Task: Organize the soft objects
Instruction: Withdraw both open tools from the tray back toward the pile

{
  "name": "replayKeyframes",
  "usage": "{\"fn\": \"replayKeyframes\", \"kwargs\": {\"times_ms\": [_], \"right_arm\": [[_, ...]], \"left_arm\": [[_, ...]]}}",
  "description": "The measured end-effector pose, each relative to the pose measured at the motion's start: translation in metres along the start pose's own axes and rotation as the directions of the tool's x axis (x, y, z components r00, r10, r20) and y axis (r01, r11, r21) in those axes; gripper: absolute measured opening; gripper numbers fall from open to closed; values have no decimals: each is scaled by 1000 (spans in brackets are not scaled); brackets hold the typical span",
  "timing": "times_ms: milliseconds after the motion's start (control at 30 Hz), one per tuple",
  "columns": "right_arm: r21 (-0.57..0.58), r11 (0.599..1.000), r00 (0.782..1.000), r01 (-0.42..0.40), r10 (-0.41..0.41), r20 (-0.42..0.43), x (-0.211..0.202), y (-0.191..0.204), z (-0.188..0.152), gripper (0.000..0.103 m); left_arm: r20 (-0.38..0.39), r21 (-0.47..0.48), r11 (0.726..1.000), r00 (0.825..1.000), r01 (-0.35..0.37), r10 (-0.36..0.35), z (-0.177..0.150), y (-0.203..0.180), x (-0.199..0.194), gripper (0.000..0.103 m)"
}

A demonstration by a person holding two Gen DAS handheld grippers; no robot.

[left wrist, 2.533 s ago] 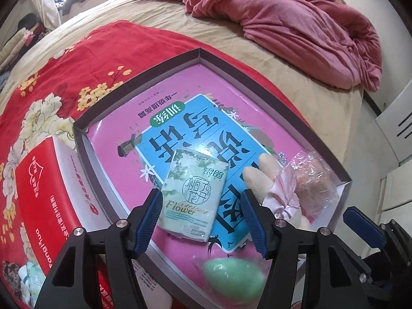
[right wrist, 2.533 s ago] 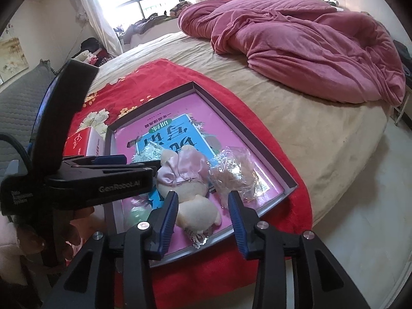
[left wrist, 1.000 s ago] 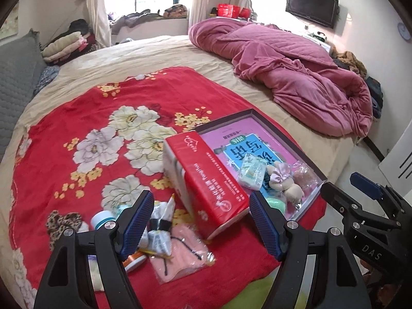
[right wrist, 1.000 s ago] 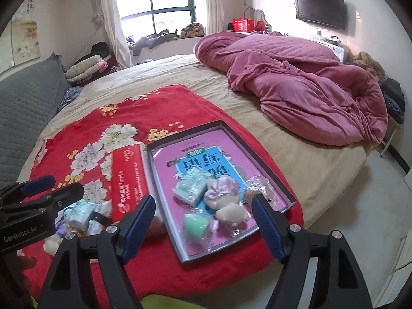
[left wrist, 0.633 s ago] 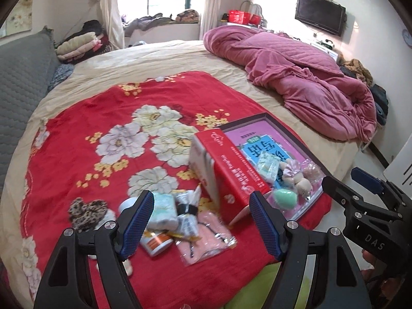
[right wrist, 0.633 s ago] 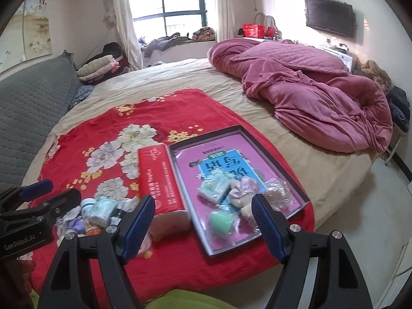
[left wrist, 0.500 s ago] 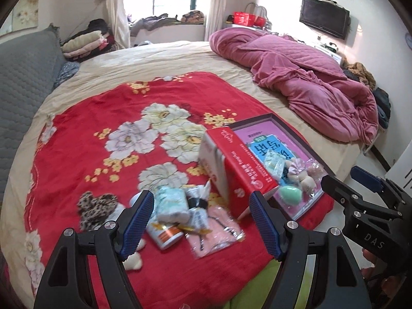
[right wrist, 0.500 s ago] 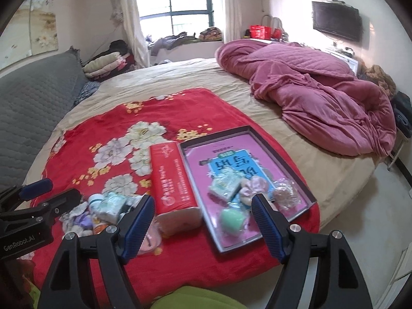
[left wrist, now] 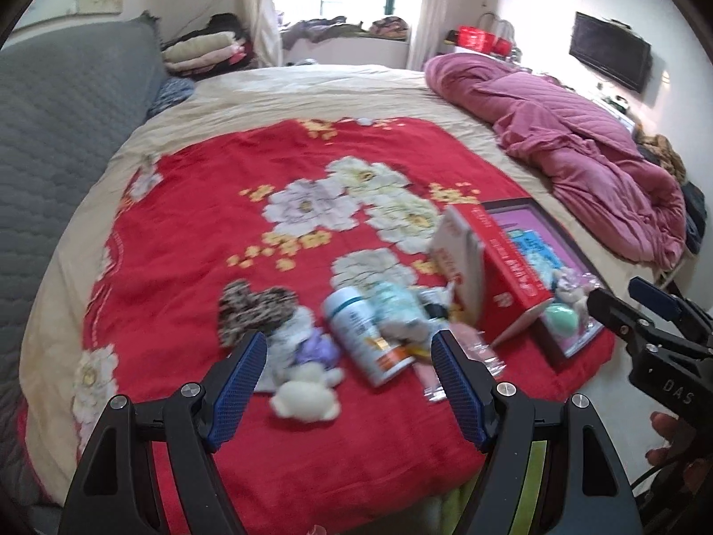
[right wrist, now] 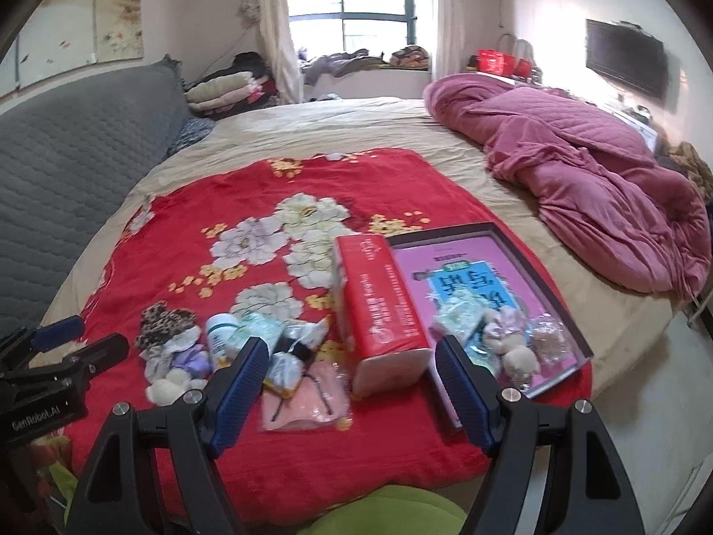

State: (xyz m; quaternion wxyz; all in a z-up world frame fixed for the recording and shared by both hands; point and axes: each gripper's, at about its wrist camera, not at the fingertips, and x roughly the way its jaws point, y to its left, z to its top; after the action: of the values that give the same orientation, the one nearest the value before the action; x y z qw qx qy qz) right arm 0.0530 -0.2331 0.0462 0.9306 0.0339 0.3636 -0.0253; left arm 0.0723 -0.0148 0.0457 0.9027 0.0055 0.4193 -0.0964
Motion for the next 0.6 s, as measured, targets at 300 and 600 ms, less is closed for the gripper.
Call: {"fn": "replayKeyframes", "kwargs": {"times_ms": [300,600], "right_arm": [[-56,998,998,-41,38,-51,18,26,-15,77],[-92,994,994,-67,58,-92,35,49,-28,77]], "left_arm": [[-53,-97,994,998,-44,39,-26,57,12,78],[-120,-97,994,992,-52,41,-48,61,37,78]]}}
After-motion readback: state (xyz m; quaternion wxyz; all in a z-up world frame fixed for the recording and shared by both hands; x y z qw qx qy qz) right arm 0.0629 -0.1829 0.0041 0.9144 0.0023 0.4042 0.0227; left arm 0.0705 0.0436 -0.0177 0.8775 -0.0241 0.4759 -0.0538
